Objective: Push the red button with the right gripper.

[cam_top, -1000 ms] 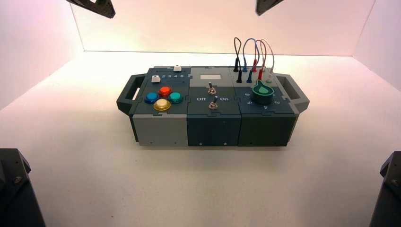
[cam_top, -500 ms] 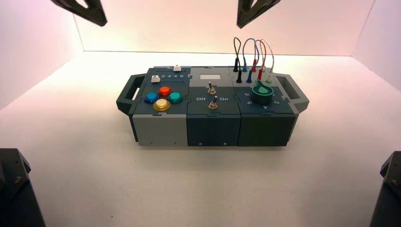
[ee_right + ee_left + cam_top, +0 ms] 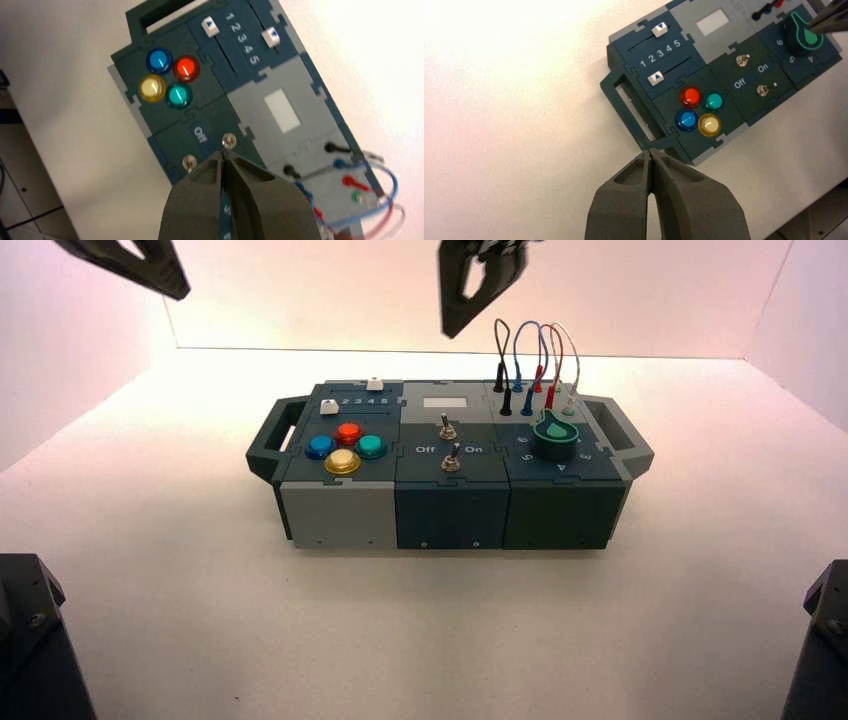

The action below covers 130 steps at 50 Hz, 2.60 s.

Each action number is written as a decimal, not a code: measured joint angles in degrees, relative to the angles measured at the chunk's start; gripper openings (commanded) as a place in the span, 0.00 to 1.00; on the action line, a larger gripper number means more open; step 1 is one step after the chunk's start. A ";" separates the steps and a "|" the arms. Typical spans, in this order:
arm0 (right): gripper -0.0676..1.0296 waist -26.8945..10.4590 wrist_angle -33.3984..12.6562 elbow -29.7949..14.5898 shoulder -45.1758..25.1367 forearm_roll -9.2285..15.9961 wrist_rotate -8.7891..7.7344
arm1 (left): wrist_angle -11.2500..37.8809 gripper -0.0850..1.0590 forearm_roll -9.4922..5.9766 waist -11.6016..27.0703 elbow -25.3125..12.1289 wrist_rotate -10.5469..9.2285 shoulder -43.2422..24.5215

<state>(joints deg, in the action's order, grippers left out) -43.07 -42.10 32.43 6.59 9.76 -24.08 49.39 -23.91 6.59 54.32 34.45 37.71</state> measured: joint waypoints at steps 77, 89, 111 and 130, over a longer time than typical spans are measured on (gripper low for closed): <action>0.04 -8.35 9.23 -8.70 -18.54 -0.70 -2.02 | 9.93 0.05 -3.78 -2.11 -0.18 0.53 8.09; 0.04 -8.26 11.43 -8.70 -20.13 -0.70 -2.02 | 10.28 0.05 -3.78 -2.20 -0.18 0.53 8.17; 0.04 -8.35 14.24 -8.09 -22.50 -0.62 -2.02 | 10.28 0.05 -3.87 -2.11 -0.09 0.53 8.35; 0.04 -8.35 14.50 -7.73 -22.24 -0.53 -2.02 | 10.28 0.05 -3.78 -2.20 -0.18 0.53 8.44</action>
<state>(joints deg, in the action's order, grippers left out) -51.42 -27.60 24.70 -15.64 9.23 -26.10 59.68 -27.69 4.39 54.14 34.98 46.14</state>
